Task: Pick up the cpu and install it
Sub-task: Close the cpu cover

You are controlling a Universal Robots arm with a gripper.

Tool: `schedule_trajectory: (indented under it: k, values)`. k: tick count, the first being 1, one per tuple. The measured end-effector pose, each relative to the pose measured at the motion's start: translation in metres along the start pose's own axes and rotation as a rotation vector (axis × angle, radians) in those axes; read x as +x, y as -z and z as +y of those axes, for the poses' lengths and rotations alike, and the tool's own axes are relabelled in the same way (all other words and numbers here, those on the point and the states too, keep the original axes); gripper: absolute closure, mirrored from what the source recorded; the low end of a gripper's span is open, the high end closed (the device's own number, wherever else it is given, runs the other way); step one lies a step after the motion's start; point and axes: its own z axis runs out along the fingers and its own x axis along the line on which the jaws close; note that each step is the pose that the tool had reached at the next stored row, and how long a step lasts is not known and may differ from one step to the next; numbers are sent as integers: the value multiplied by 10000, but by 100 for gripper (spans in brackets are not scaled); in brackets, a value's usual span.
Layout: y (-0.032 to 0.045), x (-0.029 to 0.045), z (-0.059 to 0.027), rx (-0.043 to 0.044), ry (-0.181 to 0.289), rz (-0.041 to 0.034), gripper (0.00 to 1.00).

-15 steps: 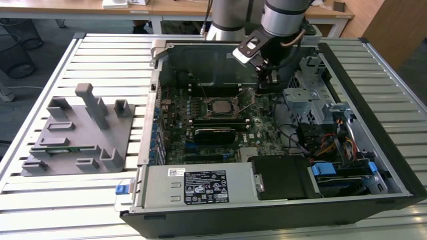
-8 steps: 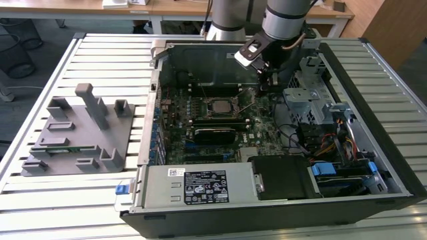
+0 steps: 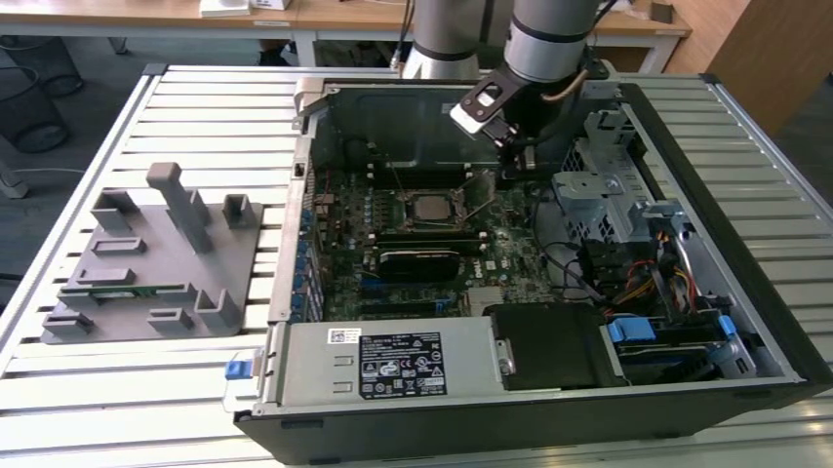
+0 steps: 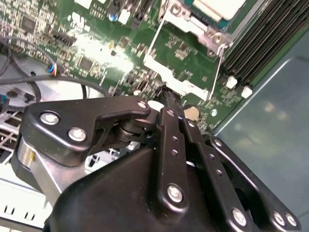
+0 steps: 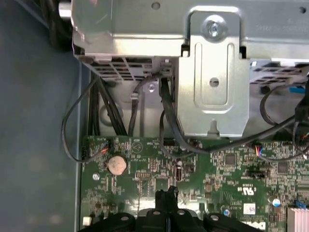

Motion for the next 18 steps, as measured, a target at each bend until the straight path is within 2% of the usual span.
schedule_trajectory:
  k: [10,18]
  values:
    - [2,4,-238,0,0,-1,89]
    - [3,11,-490,-6,1,-1,89]
